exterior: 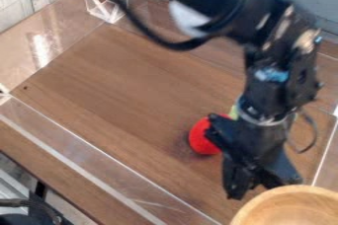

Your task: Move the red object to the right side of the table

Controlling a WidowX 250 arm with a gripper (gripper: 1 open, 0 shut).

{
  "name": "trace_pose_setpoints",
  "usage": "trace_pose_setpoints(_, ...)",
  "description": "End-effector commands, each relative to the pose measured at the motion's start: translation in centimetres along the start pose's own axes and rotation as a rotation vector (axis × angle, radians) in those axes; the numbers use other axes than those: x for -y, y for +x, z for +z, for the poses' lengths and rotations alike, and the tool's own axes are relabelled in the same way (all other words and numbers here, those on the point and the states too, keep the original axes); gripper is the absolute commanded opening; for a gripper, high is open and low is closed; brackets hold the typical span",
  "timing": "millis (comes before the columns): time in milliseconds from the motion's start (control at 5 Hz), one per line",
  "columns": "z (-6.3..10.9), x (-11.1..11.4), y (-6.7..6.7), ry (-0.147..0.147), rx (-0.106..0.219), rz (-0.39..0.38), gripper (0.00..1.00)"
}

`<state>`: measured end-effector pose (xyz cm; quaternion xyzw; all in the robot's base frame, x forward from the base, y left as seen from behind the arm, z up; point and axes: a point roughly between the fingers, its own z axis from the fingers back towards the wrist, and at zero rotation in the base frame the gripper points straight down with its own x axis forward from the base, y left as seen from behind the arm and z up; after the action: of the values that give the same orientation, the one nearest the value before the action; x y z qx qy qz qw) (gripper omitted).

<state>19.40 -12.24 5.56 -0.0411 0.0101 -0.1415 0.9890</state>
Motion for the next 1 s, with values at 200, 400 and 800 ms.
trace_pose_setpoints(200,0.6,1.7,-0.1,-0.025,0.047,0.026,1.0)
trace_pose_setpoints(400,1.0,2.1,-0.5,-0.016,0.026,0.048,0.0)
trace_pose_setpoints(800,-0.1,1.1,-1.8,0.01,-0.015,0.035,1.0)
